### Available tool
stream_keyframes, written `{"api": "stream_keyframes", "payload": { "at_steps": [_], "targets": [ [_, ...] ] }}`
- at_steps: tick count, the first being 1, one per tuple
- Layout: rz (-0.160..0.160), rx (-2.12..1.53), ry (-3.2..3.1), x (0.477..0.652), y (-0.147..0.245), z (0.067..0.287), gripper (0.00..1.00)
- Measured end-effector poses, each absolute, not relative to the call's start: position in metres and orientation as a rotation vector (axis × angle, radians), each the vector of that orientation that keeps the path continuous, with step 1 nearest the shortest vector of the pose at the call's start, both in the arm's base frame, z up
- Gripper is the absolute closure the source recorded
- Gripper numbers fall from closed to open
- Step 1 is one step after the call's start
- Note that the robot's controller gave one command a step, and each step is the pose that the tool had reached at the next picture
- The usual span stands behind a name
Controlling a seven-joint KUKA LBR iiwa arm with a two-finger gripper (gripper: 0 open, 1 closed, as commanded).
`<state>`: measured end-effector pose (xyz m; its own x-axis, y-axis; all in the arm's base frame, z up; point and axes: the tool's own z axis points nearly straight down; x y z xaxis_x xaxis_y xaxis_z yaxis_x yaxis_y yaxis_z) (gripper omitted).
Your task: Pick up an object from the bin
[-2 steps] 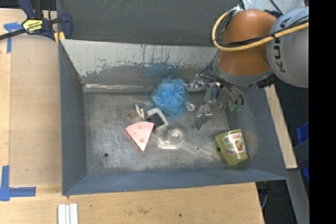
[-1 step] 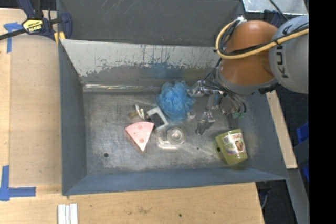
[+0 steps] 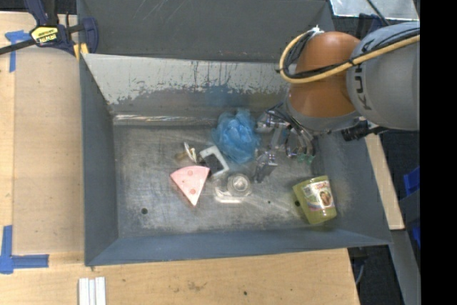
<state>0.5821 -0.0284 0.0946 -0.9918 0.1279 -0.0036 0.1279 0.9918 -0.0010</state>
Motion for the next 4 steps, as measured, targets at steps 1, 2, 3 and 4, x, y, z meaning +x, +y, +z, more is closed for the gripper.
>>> {"api": "stream_keyframes", "payload": {
  "at_steps": [1, 2, 3, 4],
  "targets": [
    [0.001, 0.458, 3.108, 0.593, -0.02, 0.126, 0.0],
    [-0.006, 0.136, 3.114, 0.604, 0.017, 0.078, 1.0],
    [-0.006, 0.135, 3.114, 0.604, 0.017, 0.078, 1.0],
    [-0.001, 0.101, 3.14, 0.608, 0.014, 0.126, 1.0]
  ]
}}
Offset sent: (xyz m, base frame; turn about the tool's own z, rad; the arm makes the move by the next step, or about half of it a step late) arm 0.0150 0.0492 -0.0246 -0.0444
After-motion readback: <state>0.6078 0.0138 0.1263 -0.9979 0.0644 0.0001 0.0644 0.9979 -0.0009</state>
